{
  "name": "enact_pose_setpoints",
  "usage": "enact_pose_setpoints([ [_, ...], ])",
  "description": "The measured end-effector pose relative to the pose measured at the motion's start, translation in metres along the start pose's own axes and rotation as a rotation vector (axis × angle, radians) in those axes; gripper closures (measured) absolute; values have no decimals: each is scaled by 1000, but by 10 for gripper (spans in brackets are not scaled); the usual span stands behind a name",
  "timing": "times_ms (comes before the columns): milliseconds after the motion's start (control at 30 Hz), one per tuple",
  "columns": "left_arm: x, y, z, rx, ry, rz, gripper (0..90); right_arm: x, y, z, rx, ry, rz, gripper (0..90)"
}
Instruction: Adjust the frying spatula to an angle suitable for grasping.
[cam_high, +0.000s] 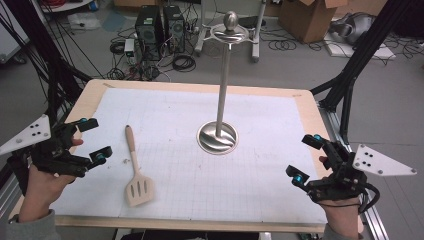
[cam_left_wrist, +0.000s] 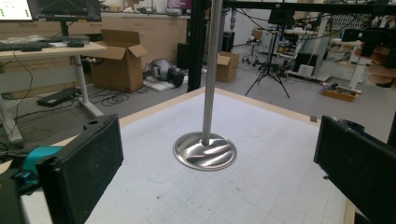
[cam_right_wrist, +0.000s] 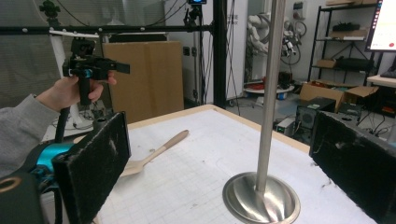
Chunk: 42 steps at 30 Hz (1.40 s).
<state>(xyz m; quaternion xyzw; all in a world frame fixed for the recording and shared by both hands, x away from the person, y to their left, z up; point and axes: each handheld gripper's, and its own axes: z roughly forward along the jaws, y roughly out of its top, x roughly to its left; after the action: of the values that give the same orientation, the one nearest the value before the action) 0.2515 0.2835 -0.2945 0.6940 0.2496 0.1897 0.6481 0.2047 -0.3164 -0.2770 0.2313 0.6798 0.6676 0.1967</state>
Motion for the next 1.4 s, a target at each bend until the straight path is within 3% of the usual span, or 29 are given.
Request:
enact_pose_setpoints([
  [833,4,-3,4,25,4,-3,22,-1,-3,-3,11,-4,19,41],
  [967,4,-4,3,38,8,3,75,1,-3,-2,17,-2,14,41],
  [1100,5,-6,3,44,32,12,112,1,-3,-1,17,2,9,41],
  [1267,4,-5,-3,49,113,49,211,-1,-5,0,23,0,18,41],
  [1400,5,-6,-5,50,115,44,277,-2,-6,3,23,5,22,41],
])
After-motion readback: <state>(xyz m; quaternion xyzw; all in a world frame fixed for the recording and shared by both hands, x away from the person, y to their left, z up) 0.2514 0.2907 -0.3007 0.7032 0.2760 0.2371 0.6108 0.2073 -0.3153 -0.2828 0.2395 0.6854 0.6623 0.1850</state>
